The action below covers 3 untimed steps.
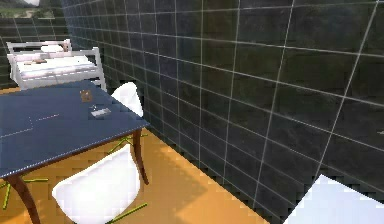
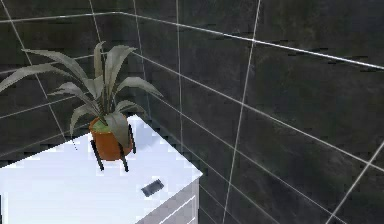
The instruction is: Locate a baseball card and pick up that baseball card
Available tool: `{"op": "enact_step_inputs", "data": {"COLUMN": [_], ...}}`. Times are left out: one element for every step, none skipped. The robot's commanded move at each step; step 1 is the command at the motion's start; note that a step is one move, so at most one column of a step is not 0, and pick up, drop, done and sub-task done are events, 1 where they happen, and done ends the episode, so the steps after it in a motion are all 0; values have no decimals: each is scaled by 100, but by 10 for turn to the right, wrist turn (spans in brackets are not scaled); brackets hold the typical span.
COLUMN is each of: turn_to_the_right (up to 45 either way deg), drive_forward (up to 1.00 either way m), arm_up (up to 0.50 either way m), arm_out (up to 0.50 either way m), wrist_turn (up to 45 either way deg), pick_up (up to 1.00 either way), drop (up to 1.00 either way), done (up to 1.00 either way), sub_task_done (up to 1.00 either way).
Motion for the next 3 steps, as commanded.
{"op": "enact_step_inputs", "data": {"turn_to_the_right": [0, 0, 0], "drive_forward": [0, 0, 0], "arm_up": [50, 26, 0], "arm_out": [0, 0, 32], "wrist_turn": [0, 0, 0], "pick_up": [0, 0, 0], "drop": [0, 0, 0], "done": [0, 0, 0], "sub_task_done": [0, 0, 0]}}
